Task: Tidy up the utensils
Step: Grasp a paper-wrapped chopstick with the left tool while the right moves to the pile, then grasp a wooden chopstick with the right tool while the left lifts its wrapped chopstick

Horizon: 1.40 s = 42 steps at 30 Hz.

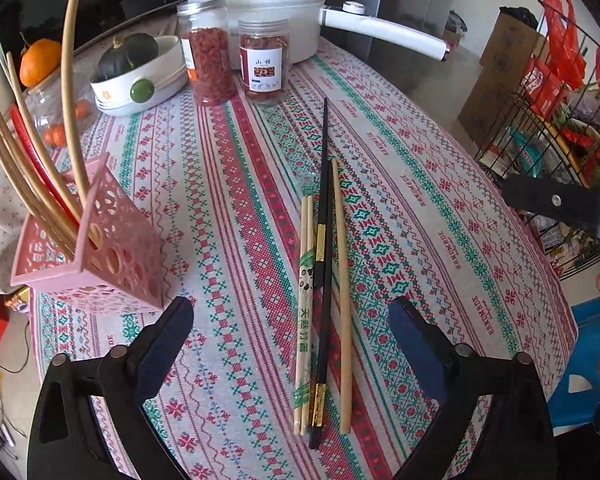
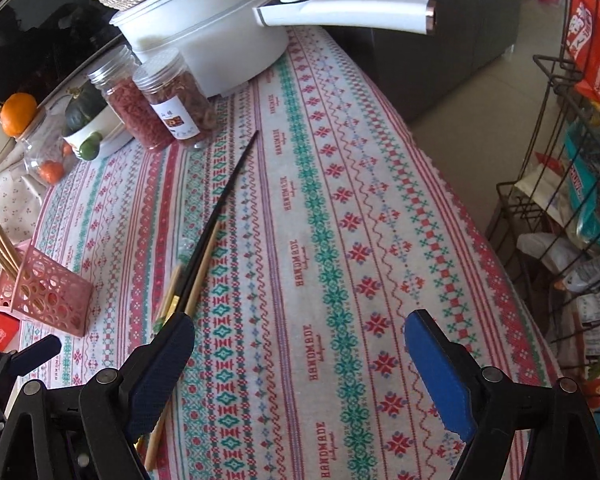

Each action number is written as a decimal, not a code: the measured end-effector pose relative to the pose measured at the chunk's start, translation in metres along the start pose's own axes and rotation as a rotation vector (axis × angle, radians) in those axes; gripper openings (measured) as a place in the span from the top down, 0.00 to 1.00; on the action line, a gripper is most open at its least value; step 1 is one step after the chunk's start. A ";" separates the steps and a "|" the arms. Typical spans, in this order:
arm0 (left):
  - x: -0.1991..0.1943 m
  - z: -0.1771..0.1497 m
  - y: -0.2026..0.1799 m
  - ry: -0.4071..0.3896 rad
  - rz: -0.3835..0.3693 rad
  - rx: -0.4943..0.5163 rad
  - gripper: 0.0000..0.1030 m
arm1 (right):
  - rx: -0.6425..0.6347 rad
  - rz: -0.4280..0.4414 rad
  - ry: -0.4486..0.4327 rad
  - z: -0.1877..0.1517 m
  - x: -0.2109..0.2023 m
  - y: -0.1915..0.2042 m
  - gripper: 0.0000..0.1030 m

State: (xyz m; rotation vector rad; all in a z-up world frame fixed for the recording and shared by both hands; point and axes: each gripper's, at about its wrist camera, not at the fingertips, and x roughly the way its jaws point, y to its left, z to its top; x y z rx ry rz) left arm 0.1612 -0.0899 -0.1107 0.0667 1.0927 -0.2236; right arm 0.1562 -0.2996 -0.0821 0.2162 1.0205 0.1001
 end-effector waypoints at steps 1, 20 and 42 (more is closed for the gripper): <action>0.006 0.001 0.001 0.019 -0.016 -0.011 0.23 | 0.001 -0.002 0.003 0.000 0.000 -0.003 0.13; 0.057 0.011 0.009 0.134 -0.086 0.007 0.79 | 0.020 -0.009 0.031 -0.001 0.008 -0.016 0.13; -0.049 -0.011 0.036 -0.062 -0.192 0.022 0.95 | 0.046 -0.005 0.175 -0.002 0.072 0.047 0.13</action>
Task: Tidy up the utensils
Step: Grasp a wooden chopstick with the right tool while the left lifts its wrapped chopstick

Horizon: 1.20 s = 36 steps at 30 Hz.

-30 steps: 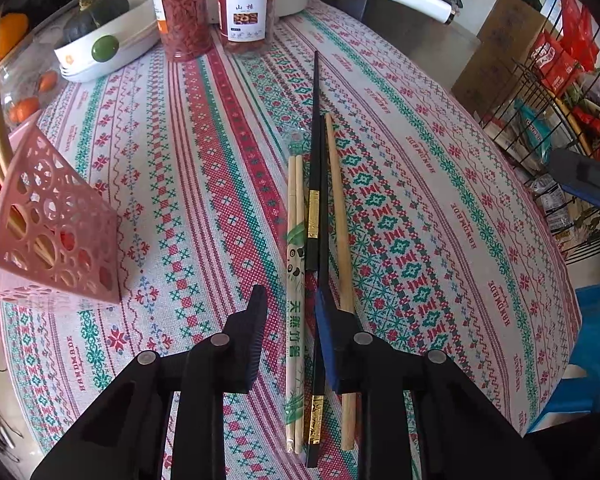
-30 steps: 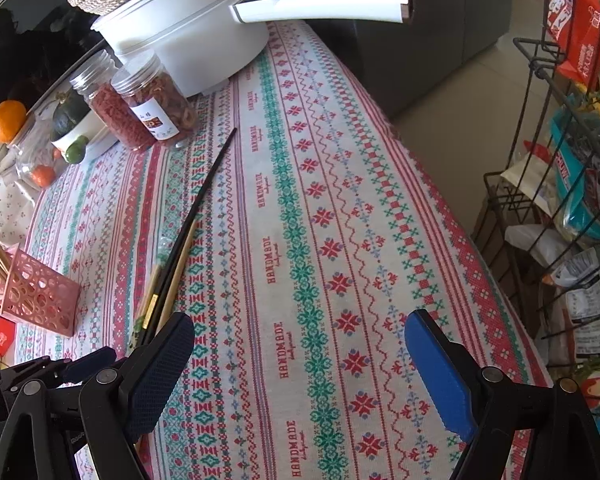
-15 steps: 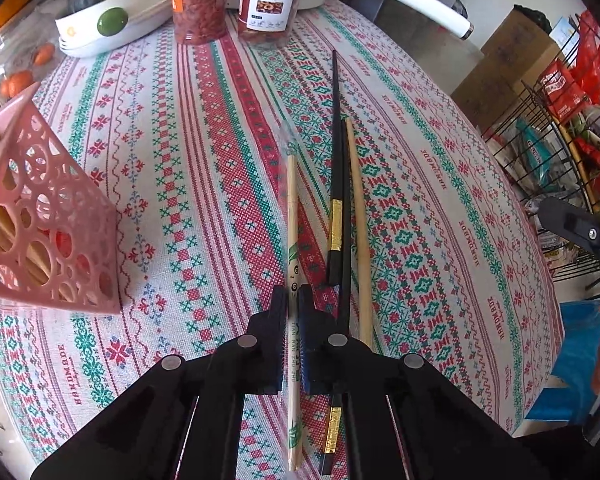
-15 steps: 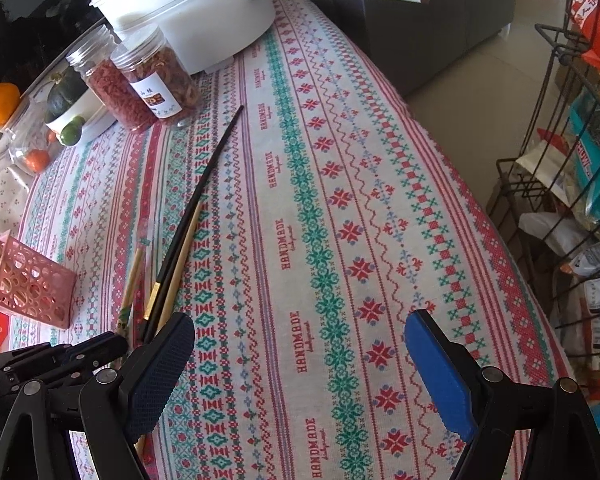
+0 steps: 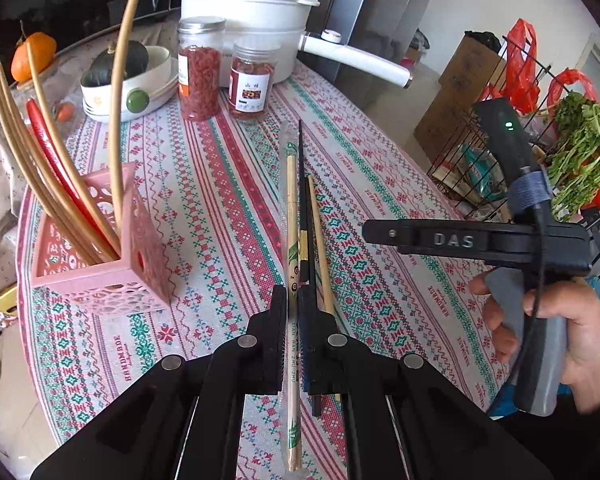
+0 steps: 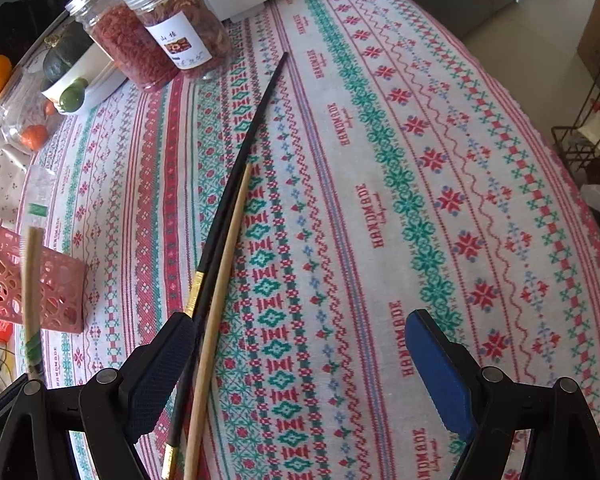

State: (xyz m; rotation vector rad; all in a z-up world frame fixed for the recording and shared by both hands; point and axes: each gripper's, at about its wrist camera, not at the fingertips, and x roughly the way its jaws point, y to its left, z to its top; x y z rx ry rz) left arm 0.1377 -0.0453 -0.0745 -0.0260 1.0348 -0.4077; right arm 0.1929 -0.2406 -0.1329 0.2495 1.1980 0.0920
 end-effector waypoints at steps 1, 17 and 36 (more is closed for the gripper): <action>-0.005 -0.002 0.002 -0.007 -0.003 0.000 0.95 | 0.000 -0.004 0.006 0.000 0.004 0.003 0.13; -0.055 -0.023 0.032 -0.081 -0.019 -0.003 0.95 | -0.066 -0.180 0.048 0.006 0.048 0.035 0.13; -0.095 -0.012 0.047 -0.302 0.020 -0.041 0.95 | -0.072 -0.076 0.036 -0.004 0.034 0.030 0.93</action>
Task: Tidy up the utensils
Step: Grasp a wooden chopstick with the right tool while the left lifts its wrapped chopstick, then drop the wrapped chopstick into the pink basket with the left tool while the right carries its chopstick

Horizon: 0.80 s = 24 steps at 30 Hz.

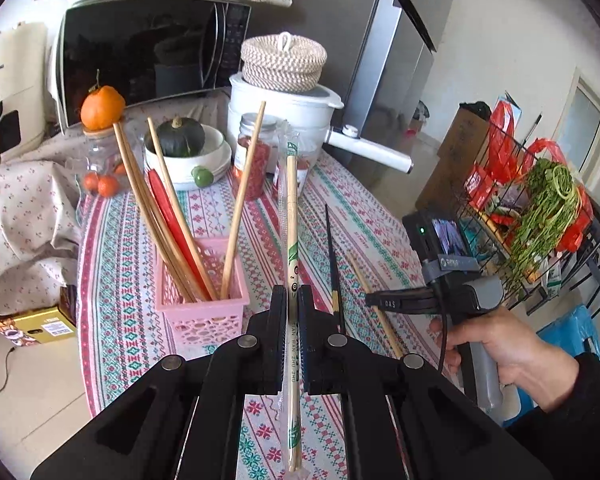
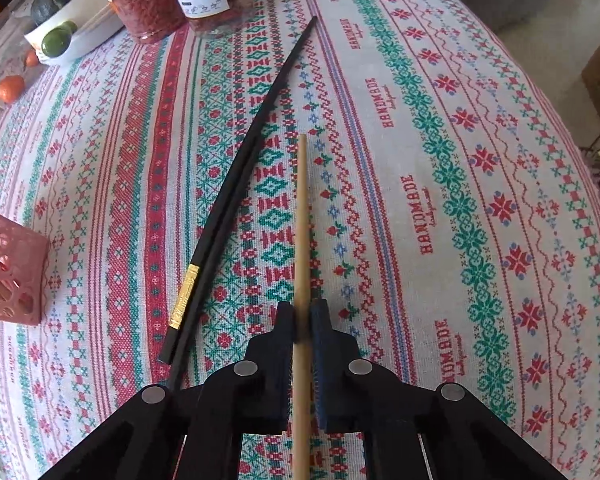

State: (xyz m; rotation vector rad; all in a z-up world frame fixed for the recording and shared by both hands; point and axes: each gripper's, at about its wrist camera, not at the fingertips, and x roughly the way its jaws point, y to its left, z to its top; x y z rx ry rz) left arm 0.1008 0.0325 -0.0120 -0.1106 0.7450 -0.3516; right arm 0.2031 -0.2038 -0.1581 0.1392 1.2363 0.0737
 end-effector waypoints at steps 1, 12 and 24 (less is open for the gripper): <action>-0.005 0.003 0.003 -0.034 0.011 -0.008 0.95 | 0.019 0.021 -0.009 0.000 -0.003 -0.004 0.93; -0.011 0.029 0.038 -0.386 0.195 -0.096 0.95 | 0.023 0.146 -0.165 -0.005 -0.061 0.004 0.93; 0.040 0.039 0.051 -0.470 0.291 -0.097 0.95 | 0.014 0.226 -0.232 -0.008 -0.087 0.020 0.93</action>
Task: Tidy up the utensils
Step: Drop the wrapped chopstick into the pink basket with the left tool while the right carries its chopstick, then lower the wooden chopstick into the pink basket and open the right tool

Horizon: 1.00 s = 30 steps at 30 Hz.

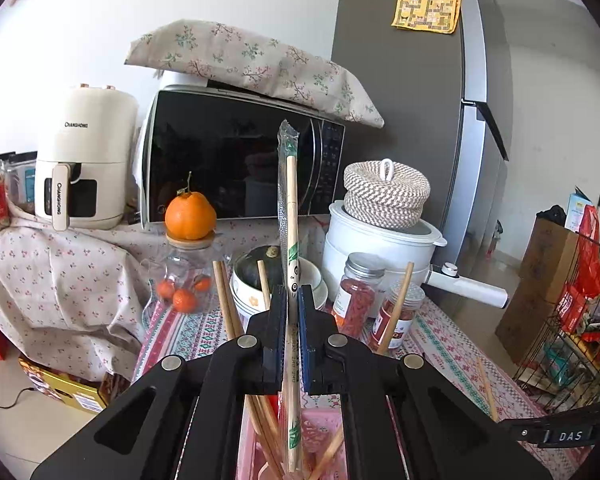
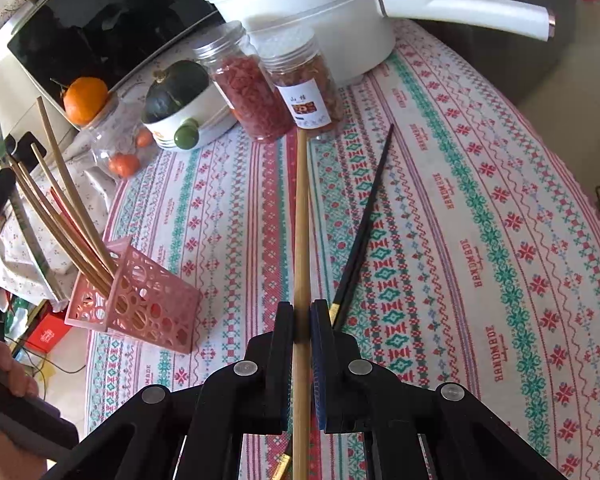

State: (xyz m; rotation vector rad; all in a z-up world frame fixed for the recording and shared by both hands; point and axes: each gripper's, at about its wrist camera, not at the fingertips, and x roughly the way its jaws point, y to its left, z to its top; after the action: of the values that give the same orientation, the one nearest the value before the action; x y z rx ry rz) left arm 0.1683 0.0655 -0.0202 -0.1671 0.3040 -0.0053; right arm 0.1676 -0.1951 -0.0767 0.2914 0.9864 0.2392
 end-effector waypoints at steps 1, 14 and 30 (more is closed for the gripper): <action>0.004 -0.003 0.001 0.007 0.003 -0.005 0.95 | 0.000 -0.002 -0.003 0.000 0.000 0.001 0.93; 0.002 -0.039 -0.006 0.228 -0.092 0.078 0.88 | -0.020 0.039 -0.048 0.006 -0.006 0.020 0.93; -0.042 -0.050 0.037 0.557 -0.086 -0.001 0.28 | -0.083 0.185 -0.304 0.012 -0.045 0.082 0.93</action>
State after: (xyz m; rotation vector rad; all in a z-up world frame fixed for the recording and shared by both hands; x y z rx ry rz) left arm 0.1125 0.0948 -0.0611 -0.1782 0.8526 -0.1387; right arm 0.1484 -0.1348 -0.0064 0.3323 0.6479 0.3912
